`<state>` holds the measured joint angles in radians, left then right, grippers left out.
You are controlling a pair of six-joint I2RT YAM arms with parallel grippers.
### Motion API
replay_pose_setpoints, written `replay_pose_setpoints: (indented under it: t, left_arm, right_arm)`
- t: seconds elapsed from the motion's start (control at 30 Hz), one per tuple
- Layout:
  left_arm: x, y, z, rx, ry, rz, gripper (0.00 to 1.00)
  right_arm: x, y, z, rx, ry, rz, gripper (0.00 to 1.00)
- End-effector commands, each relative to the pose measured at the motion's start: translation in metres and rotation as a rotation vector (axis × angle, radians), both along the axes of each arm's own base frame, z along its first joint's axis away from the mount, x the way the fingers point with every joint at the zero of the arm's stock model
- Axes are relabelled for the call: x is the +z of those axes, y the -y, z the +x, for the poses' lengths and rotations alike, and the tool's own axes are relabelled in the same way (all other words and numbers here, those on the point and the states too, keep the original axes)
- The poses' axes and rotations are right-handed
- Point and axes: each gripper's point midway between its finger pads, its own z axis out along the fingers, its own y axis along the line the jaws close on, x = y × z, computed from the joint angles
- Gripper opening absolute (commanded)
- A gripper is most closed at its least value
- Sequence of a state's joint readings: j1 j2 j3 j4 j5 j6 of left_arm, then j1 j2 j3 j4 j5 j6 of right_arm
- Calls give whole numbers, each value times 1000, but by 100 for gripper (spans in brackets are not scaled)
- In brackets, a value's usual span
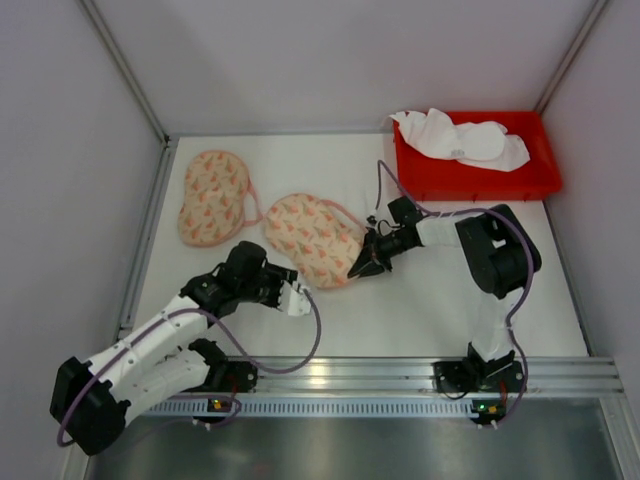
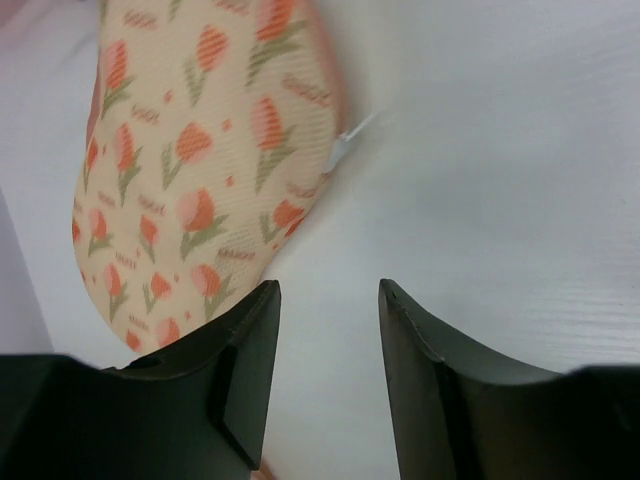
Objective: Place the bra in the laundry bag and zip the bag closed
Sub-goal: Zip the laundry bag at the center of the board, then move the laundry bag to the center of the board.
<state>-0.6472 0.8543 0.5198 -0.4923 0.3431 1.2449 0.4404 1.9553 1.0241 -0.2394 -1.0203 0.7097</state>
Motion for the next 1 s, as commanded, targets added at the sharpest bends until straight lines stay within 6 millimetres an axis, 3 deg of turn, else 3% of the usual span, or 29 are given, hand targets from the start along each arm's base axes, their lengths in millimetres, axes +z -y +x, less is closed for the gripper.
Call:
replay_pose_setpoints:
  t: [0.0, 0.03, 0.1, 0.13, 0.2, 0.23, 0.3, 0.37, 0.4, 0.43, 0.57, 0.6, 0.63, 0.67, 0.7, 0.83, 0.97]
  left_arm:
    - [31, 7, 29, 282, -102, -146, 51]
    - [44, 11, 36, 361, -148, -200, 52]
    - [49, 9, 48, 473, -209, -238, 52]
    - [52, 13, 57, 566, -277, -274, 53]
    - [45, 12, 62, 710, -416, -306, 54]
    - [56, 12, 73, 780, -433, -343, 55]
    - [53, 16, 76, 881, -521, -357, 56]
    - [62, 26, 77, 928, -588, -419, 59]
    - [61, 28, 78, 910, -598, -411, 64]
    - [65, 32, 80, 886, -589, -414, 76]
    - [64, 43, 100, 839, -557, -365, 77]
    - [57, 42, 107, 846, -536, -330, 77]
    - [59, 42, 114, 851, -496, -318, 77]
    - [54, 50, 111, 832, -469, -280, 77]
    - [45, 49, 117, 845, -409, -219, 77]
    - [10, 74, 103, 791, -395, -83, 78]
    - [-30, 76, 124, 858, -382, 32, 79]
  right_arm:
    - [17, 3, 19, -68, 124, 2, 0]
    - [19, 3, 19, -73, 138, -3, 0]
    - [19, 4, 22, -90, 139, -22, 0]
    - [18, 4, 22, -93, 138, -34, 22]
    - [16, 6, 23, -74, 170, -54, 53]
    - [18, 8, 21, -63, 163, -77, 76]
    - [15, 15, 23, -39, 224, -126, 89]
    - [20, 23, 26, -35, 269, -170, 99]
    - [22, 29, 30, -30, 299, -175, 99]
    - [29, 33, 31, -29, 328, -170, 99]
    - [43, 56, 35, -10, 418, -202, 99]
    - [45, 65, 36, 8, 451, -215, 99]
    - [57, 70, 40, 5, 500, -221, 99]
    - [61, 78, 44, 4, 537, -247, 99]
    - [68, 88, 47, 16, 581, -259, 99]
    - [95, 119, 56, -43, 680, -293, 99]
    - [102, 151, 57, -157, 693, -317, 99]
